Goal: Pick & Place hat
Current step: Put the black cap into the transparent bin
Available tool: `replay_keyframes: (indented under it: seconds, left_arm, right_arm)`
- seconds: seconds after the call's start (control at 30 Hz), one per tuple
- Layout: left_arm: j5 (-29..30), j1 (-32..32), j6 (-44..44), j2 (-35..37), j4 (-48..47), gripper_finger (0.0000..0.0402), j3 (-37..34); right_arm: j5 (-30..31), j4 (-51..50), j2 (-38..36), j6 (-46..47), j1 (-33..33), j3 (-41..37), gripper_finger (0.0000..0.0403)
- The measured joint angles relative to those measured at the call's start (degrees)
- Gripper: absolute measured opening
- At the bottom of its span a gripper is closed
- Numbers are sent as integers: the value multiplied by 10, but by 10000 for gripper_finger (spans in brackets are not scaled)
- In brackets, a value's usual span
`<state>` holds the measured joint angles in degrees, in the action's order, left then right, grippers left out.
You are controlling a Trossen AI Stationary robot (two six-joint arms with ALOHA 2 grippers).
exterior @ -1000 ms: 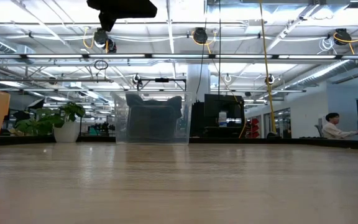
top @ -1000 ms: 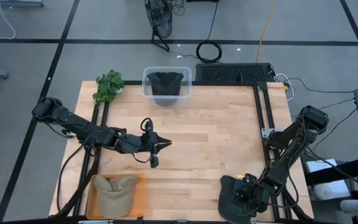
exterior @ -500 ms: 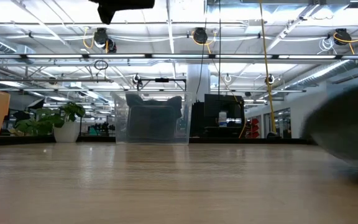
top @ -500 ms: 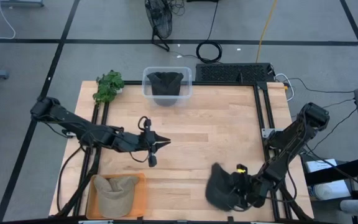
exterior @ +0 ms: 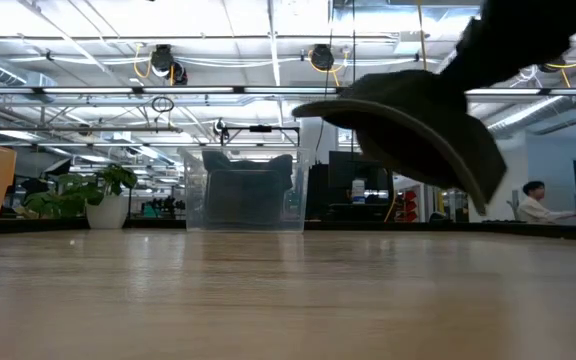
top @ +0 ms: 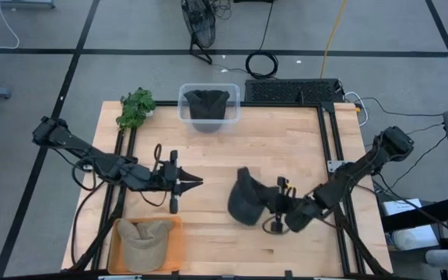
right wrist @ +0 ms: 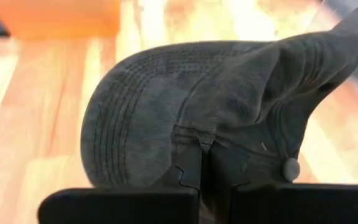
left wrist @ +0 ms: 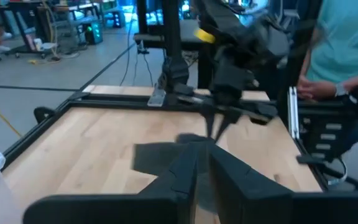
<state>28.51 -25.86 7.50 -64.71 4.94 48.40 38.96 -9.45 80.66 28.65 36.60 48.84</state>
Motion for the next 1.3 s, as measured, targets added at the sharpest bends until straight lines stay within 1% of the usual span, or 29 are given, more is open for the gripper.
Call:
replay_keyframes:
  seconds: [0.1, 0.23, 0.3, 0.43, 0.5, 0.6, 0.63, 0.73, 0.87, 1.03, 1.13, 1.3]
  left_arm:
    - [2, -5, -7, 0, -7, 47, 0]
    - [7, -6, -12, 0, -10, 47, 0]
    - [8, -6, -12, 0, -10, 47, 0]
    - [11, -5, -12, 0, -10, 47, 0]
    - [11, -5, -13, 0, -10, 47, 0]
    - [11, -5, -14, 0, -13, 47, 0]
    - [11, -4, -14, 0, -18, 47, 0]
    - [12, -1, -18, 0, -34, 47, 0]
    - [12, 8, -14, -2, -39, 47, 0]
    - [13, 18, 3, -3, -42, 47, 0]
    - [12, 20, 5, -3, -51, 47, 0]
    - [12, 22, 5, -3, -58, 47, 0]
  right_arm:
    - [-2, 27, 0, -24, -25, 0, 0]
    - [-32, 18, 0, -28, -55, 0, 0]
    - [-33, 16, 0, -33, -71, 0, 0]
    - [-37, 40, 0, -80, -114, 0, 0]
    - [-81, 63, 0, -120, -145, 0, 0]
    - [-179, 99, 8, -181, -187, 0, 0]
    - [-203, 110, 13, -197, -199, 0, 0]
    - [-239, 120, 27, -240, -230, 0, 0]
    - [-242, 133, 63, -273, -266, 0, 0]
    - [-242, 197, 120, -268, -288, 0, 2]
    - [-242, 218, 145, -273, -292, 0, 17]
    - [-241, 244, 162, -272, -293, 0, 57]
